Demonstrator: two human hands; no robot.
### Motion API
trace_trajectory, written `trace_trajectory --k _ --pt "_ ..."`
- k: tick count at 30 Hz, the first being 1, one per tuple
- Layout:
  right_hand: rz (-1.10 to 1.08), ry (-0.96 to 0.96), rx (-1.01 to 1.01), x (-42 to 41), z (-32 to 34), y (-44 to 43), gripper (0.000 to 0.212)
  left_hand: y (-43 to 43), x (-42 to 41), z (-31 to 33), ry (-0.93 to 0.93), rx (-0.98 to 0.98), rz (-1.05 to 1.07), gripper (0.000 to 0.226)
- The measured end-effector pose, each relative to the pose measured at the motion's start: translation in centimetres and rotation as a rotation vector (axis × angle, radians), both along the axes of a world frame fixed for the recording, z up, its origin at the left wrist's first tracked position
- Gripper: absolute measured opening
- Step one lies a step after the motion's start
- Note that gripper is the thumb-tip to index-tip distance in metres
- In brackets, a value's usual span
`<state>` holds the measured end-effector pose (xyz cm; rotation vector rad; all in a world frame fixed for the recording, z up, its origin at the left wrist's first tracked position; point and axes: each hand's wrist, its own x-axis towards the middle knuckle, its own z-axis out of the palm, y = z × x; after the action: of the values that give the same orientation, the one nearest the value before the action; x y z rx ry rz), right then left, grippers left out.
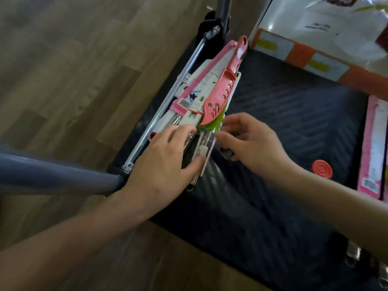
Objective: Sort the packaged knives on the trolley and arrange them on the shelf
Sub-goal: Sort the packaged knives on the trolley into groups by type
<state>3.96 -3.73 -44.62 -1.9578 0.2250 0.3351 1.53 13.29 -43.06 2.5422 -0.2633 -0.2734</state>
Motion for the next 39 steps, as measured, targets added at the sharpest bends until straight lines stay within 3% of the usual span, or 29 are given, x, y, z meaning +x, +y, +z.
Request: trace_trajectory --k 5,9,24,39 --pt "0.123 -0.406 -0.419 6.3 0.8 -0.8 0.035 -1.0 0.7 0.8 -0.023 0.039 -0.048 0.058" --pt "0.205 -0.449 -0.622 9.6 0.5 -1.1 0.04 -1.8 1.0 1.3 0.028 0.041 -0.113 0.052" --pt "0.393 -0.492 -0.734 10.7 -0.8 -1.6 0.037 -3.0 3.0 0.9 0.063 0.121 -0.085 0.036" --pt "0.341 -0.422 -0.852 9.2 0.6 -5.4 0.024 -3.5 4.8 0.5 -0.078 0.167 -0.017 0.043"
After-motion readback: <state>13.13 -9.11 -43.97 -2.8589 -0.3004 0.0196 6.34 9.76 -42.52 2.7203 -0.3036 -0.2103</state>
